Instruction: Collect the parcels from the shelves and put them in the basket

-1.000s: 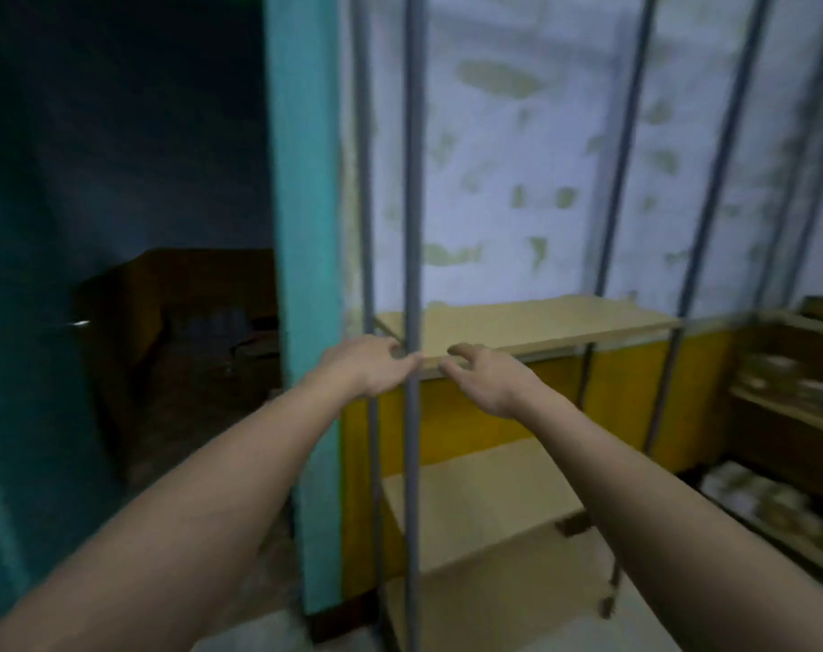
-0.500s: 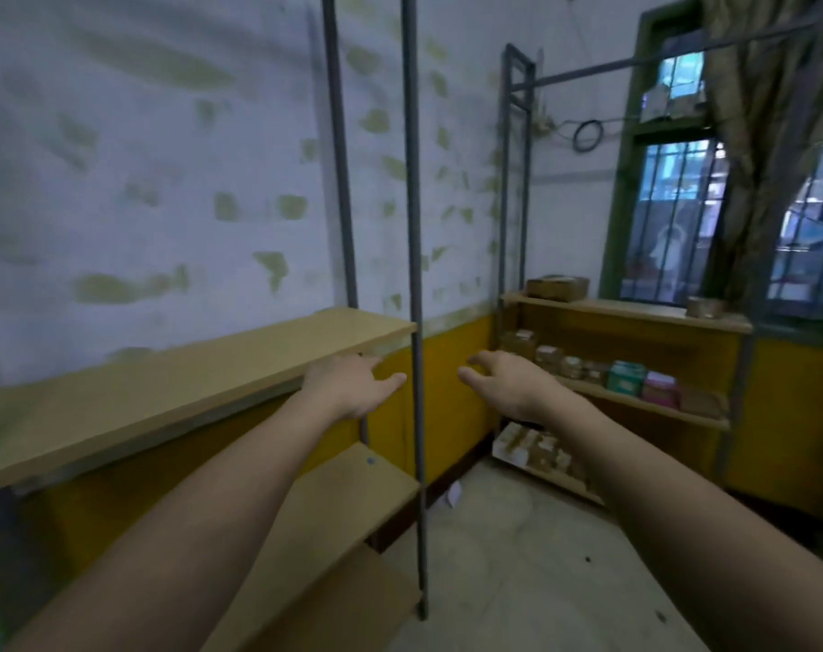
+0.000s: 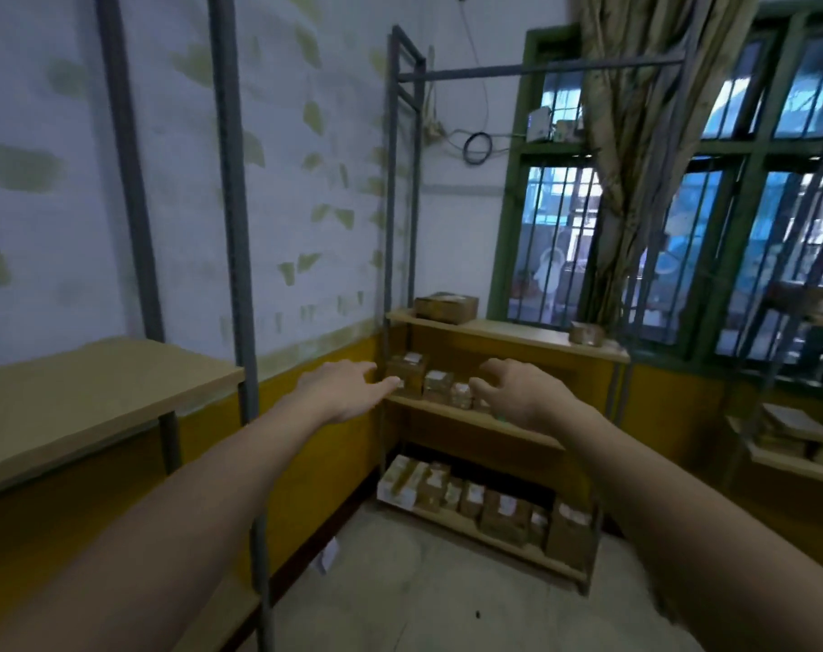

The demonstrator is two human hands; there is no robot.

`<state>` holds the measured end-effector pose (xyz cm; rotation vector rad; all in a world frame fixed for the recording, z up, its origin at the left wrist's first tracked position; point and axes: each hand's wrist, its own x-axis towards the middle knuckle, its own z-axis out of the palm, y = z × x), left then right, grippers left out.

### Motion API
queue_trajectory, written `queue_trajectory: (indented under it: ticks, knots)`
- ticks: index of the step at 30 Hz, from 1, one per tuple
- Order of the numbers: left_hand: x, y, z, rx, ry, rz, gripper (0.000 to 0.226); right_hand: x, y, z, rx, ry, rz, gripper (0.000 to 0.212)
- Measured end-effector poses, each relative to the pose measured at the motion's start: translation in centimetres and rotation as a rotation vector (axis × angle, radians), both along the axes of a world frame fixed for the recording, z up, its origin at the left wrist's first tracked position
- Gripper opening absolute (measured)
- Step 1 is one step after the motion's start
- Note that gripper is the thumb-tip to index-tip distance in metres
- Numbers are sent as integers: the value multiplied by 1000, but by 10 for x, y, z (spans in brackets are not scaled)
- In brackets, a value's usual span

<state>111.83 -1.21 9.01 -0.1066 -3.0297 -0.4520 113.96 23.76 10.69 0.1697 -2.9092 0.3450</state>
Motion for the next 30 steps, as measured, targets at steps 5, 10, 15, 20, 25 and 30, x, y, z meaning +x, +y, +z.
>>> queue_trajectory:
  ticks: [5, 10, 15, 20, 25, 30]
  knots:
    - [-131, 64, 27, 90, 41, -111, 83, -112, 51, 10, -48, -9, -89, 58]
    - [-228, 141, 30, 31, 69, -223, 78, -199, 126, 3, -107, -30, -176, 61]
    - [-312, 218, 8, 57, 16, -290, 74, -274, 207, -22, -203, -33, -276, 60]
    - [-403, 287, -4, 93, -56, -331, 73, -356, 282, -47, -214, -99, -365, 62]
    - [-506, 346, -15, 153, -78, -358, 72, -463, 312, -64, -192, -127, -335, 61]
    - [-603, 399, -21, 95, -81, -462, 69, -567, 329, -67, -203, -164, -348, 57]
